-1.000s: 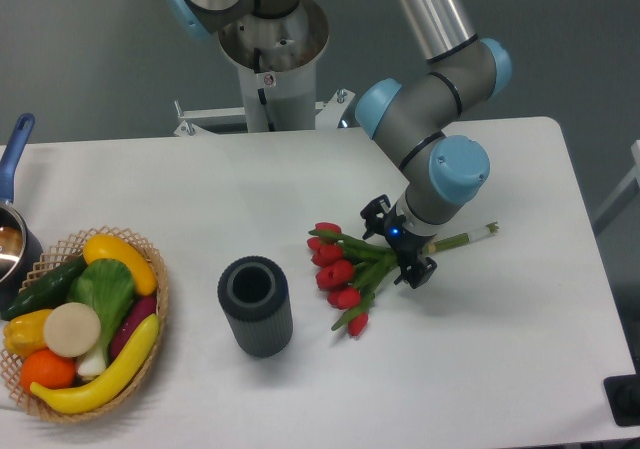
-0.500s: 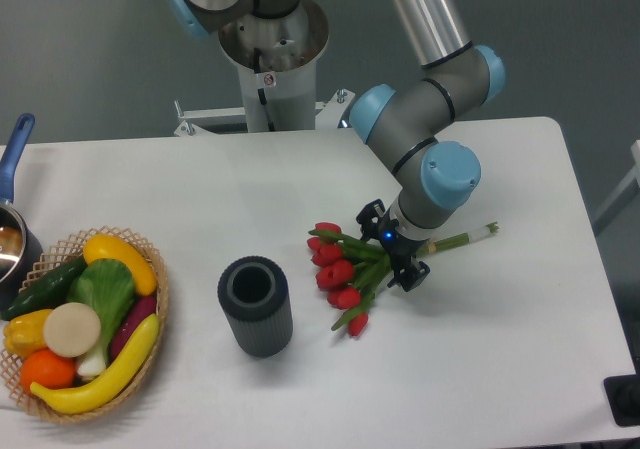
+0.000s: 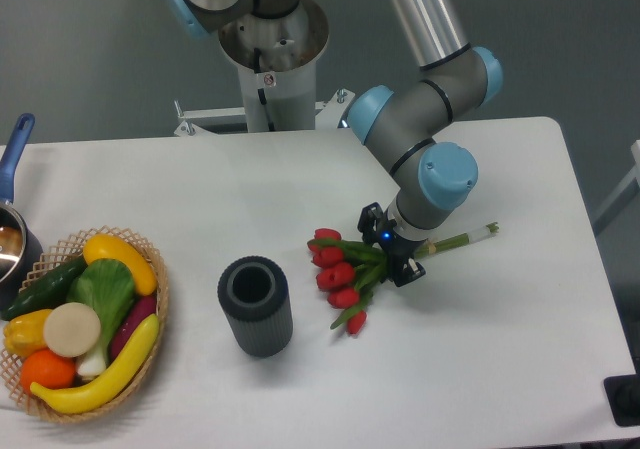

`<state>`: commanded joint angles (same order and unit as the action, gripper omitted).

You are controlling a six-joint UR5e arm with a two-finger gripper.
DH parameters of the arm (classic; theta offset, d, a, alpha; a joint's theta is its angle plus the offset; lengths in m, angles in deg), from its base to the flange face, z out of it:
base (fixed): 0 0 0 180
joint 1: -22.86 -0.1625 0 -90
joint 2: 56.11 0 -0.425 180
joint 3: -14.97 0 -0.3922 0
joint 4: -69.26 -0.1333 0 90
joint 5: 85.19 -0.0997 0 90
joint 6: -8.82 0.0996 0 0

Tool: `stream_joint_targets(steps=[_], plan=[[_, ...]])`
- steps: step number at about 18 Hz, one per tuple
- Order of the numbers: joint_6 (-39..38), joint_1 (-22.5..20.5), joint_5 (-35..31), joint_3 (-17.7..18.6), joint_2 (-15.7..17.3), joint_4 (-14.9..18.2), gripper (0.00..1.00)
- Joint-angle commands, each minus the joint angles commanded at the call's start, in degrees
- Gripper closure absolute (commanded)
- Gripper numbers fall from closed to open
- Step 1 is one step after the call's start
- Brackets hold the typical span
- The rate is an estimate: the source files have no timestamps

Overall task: Pick up the flowers from the table
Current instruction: 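Lower the gripper onto the tulip stems and close it, then lift the gripped red tulip bundle up off the table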

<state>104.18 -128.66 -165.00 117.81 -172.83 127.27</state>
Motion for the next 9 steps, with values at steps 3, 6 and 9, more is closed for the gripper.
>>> stream_joint_targets(steps=[3, 6, 9], plan=[[0.18, -0.09, 0.00, 0.00, 0.26, 0.00, 0.59], [0.18, -0.18, 0.00, 0.00, 0.44, 0.09, 0.63], [0.26, -0.53, 0.09, -0.52, 0.79, 0.09, 0.63]])
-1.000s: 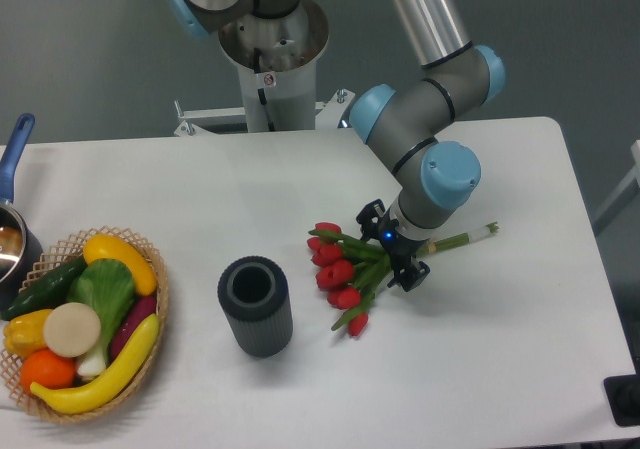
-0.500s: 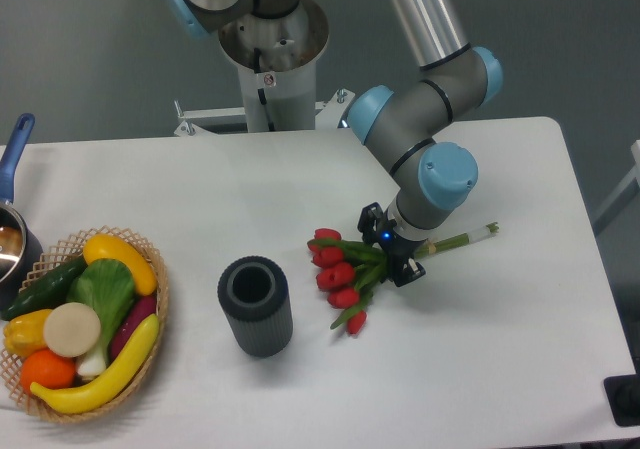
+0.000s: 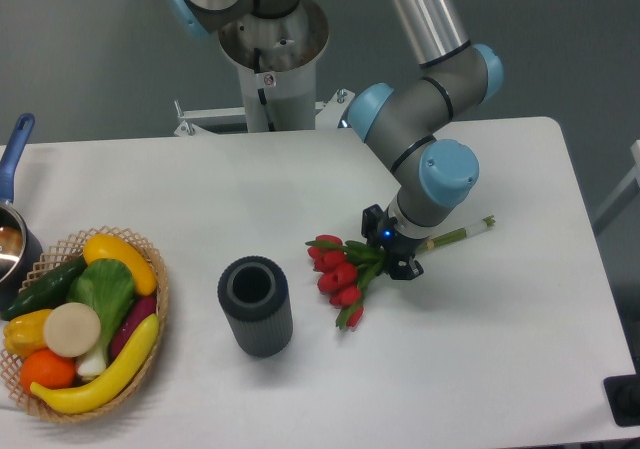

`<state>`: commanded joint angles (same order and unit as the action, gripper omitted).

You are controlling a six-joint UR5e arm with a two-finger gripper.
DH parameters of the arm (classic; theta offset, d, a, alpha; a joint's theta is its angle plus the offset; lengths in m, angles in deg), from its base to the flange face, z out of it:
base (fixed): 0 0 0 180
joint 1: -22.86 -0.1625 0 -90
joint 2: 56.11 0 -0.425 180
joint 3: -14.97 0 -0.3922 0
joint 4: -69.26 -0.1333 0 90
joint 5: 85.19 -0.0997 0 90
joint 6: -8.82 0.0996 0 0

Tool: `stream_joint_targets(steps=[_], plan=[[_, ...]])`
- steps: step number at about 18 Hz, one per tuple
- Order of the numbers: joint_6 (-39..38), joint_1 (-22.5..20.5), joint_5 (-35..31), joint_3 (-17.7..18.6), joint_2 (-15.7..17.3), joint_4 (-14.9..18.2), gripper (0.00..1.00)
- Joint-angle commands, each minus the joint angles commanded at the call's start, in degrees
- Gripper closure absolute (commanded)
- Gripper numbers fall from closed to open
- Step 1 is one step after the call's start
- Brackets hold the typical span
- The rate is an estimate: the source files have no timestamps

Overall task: Pick up the flowers from the table
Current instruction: 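Lift the gripped red tulip bundle up off the table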

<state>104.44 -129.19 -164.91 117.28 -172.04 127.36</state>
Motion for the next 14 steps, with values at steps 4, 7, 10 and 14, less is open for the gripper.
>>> stream_joint_targets(steps=[4, 7, 10, 14], plan=[[0.09, -1.40, 0.35, -1.40, 4.03, 0.17, 0.63], [-0.17, -1.06, 0.70, -3.08, 4.83, 0.79, 0.62], [-0.62, -1.14, 3.85, -3.34, 7.46, 0.79, 0.62], [-2.80, -3.07, 14.47, -4.48, 9.14, 0.79, 0.62]])
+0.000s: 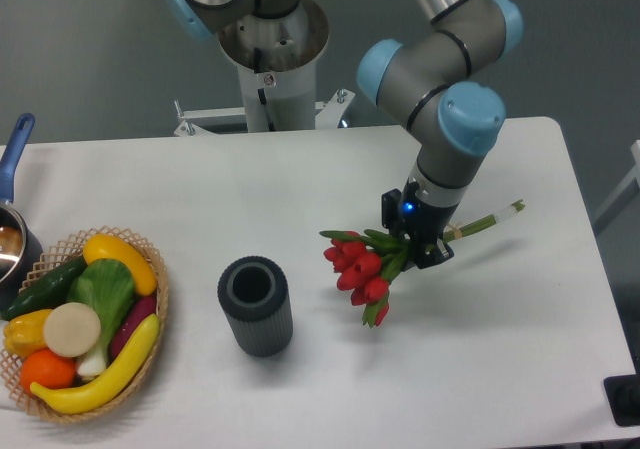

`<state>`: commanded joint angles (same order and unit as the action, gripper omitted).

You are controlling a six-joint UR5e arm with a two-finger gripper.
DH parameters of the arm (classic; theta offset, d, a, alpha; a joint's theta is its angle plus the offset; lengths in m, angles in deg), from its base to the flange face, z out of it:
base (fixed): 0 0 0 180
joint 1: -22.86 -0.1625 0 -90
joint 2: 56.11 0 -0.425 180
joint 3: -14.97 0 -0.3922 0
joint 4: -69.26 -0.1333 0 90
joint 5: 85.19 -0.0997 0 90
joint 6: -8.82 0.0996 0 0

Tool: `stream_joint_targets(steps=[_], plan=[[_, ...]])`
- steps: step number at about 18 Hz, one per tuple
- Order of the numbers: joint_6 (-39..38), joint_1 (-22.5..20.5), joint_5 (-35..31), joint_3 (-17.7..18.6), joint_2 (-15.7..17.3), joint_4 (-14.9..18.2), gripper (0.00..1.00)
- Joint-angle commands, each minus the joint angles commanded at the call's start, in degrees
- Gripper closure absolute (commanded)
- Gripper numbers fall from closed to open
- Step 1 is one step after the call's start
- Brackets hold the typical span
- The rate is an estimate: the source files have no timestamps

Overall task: Pick up the flowers from the table
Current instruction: 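Lift the gripped red tulip bundle up off the table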

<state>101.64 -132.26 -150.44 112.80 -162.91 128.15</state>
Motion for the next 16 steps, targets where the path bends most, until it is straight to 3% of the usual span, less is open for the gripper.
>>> stream_joint_targets(steps=[9, 16], plan=[[-13.80, -0.97, 22.32, -7.38, 0.45, -0.44, 0.62], [-18.82, -1.15, 35.60, -9.23, 0.45, -0.62, 0.62]])
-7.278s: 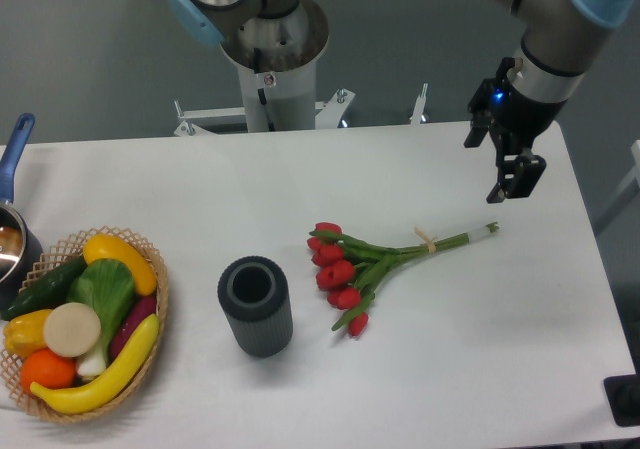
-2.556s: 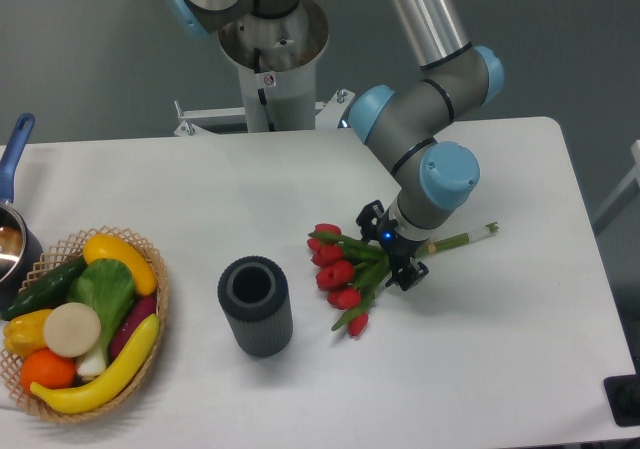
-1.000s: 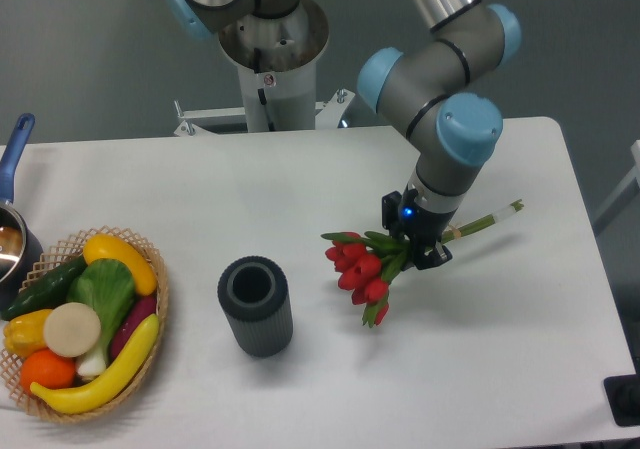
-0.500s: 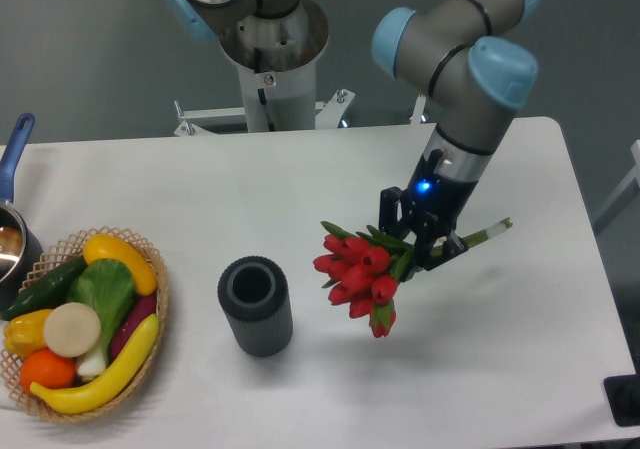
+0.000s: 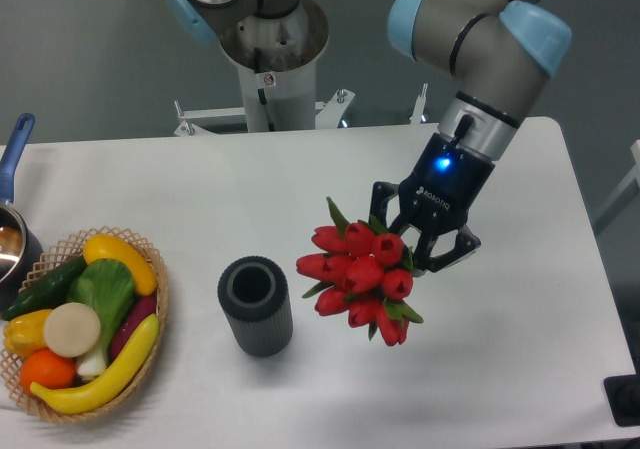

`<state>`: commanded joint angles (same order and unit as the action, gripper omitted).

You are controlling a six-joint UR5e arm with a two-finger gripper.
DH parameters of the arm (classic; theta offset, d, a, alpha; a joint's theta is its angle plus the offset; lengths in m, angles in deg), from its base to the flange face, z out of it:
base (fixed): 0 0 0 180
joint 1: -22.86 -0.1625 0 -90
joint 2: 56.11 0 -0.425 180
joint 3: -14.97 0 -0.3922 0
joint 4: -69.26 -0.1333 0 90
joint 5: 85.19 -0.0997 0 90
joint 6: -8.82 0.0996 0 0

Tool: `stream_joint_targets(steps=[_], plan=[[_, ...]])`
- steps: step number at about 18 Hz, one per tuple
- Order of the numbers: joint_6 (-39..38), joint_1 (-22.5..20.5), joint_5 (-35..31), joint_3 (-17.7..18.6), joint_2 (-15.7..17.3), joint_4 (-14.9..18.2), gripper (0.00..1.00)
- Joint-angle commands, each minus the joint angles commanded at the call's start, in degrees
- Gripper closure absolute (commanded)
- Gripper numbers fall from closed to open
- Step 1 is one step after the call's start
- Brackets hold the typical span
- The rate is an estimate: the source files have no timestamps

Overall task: Pick up the flowers from the table
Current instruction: 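Lift the gripped red tulip bundle up off the table, then hold the tulip bundle raised above the black vase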

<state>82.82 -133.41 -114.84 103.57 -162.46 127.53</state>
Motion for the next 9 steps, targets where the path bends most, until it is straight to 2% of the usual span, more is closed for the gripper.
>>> stream_joint_targets(steps=[3, 9], plan=[[-0.61, 0.26, 6.60, 0.53, 0.17, 0.09, 0.62], [-1.67, -0.88, 10.47, 1.50, 0.88, 0.00, 0.62]])
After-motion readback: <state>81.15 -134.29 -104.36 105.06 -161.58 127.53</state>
